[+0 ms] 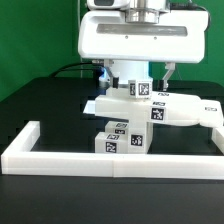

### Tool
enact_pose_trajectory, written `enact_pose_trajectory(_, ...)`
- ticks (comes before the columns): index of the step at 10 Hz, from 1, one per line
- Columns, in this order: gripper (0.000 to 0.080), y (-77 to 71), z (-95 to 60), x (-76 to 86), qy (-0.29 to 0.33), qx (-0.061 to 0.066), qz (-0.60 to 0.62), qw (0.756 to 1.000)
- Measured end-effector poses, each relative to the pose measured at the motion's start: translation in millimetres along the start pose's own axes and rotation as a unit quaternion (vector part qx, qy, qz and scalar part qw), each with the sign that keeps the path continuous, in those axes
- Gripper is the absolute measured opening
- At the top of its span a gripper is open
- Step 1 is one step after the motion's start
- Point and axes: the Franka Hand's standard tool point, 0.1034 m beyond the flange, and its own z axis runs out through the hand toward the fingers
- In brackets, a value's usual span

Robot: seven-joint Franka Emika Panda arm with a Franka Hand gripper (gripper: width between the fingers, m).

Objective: Assemble chair

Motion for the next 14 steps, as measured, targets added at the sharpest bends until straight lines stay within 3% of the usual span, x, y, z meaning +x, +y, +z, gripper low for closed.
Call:
enact_pose_trajectory(4,0.0640,1.8,0.1,0.0,-0.002,-0.006,-0.073,0.997)
enact_pose_trajectory(6,0.0295,1.8,0.2,0.0,-0.002,-0.006,-0.072,0.997)
enact_pose_trajectory(9,0.0287,2.0,0.5,-0.2,-0.002,-0.007,-0.036,0.999)
enact_pose_trajectory(14,0.0287,4.0,0.6,-1.2,-0.003,-0.006,0.164,0.986)
